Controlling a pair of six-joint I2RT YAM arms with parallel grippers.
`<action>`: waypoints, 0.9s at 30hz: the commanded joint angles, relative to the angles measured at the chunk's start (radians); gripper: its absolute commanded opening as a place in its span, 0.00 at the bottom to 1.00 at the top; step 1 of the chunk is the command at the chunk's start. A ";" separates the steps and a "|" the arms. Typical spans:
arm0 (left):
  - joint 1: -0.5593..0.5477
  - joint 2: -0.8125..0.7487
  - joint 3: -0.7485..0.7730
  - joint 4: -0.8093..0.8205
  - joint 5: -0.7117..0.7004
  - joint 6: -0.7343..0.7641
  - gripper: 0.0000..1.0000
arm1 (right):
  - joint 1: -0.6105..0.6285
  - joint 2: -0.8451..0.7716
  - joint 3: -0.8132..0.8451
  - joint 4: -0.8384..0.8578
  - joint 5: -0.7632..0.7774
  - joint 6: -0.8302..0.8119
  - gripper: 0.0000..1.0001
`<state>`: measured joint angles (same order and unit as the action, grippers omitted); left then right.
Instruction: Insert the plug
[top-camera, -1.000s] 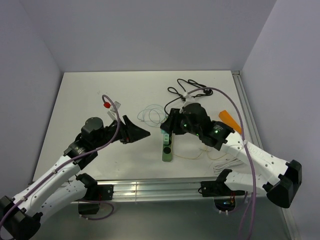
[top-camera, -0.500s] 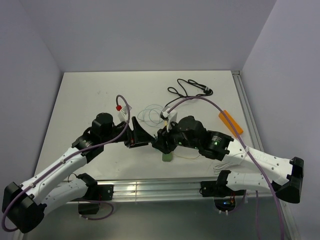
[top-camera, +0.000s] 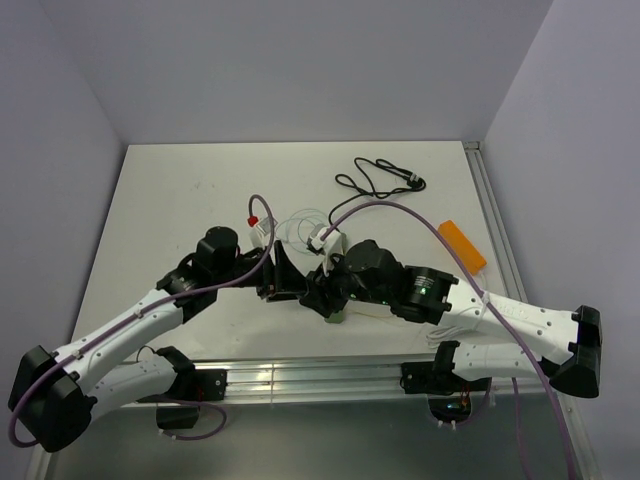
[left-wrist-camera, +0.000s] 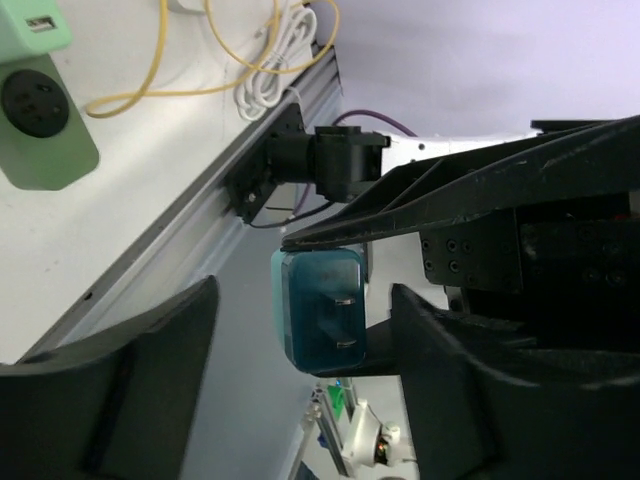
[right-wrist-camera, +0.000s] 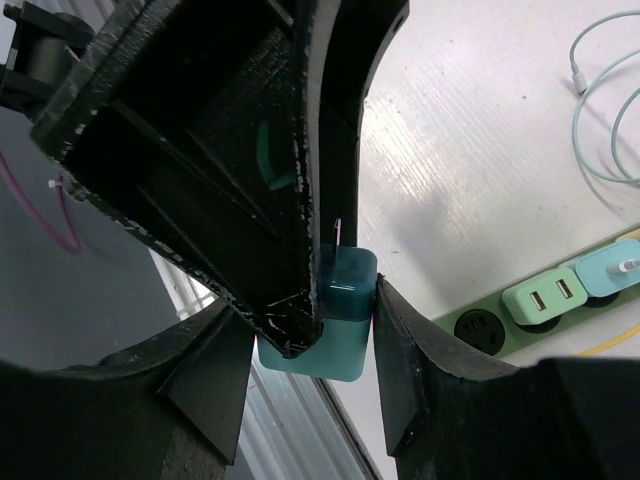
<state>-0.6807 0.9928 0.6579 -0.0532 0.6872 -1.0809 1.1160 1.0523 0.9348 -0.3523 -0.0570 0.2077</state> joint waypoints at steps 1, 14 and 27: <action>-0.014 0.010 -0.027 0.098 0.078 -0.022 0.71 | 0.008 -0.021 0.039 0.061 0.055 -0.014 0.00; -0.017 0.004 -0.093 0.449 0.166 -0.235 0.00 | 0.010 0.008 0.035 0.127 0.118 0.082 0.16; -0.016 -0.091 0.106 0.078 -0.106 0.027 0.00 | 0.010 -0.135 -0.051 0.047 0.195 0.272 0.83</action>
<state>-0.6888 0.9424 0.6807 0.0822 0.6552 -1.1637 1.1297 1.0061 0.9234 -0.3328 0.0959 0.4015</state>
